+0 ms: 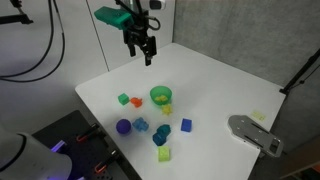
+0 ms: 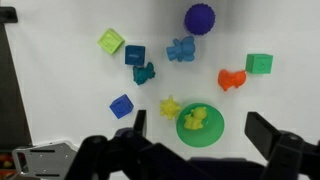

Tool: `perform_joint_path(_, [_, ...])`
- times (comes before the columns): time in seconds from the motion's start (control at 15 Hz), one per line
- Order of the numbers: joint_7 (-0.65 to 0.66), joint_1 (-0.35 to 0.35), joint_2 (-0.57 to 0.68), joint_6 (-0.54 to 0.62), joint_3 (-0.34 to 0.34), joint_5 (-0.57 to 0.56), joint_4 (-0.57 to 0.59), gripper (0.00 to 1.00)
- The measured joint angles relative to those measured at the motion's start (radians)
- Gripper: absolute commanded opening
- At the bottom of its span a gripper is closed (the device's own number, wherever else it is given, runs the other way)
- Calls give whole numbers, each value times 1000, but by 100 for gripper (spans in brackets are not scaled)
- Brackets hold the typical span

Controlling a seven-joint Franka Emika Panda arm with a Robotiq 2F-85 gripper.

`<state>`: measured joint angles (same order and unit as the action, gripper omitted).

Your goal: Take the blue toy elephant out of the bowl and put it on the table

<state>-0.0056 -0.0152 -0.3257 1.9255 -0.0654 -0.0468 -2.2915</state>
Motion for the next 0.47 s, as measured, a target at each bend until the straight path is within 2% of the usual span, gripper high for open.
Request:
perform_joint_path(0.27, [0,-26,-91,-108,-8,0,0,100])
perform_joint_path(0.47, [0,-30,-130,-138,-8,0,-1,100])
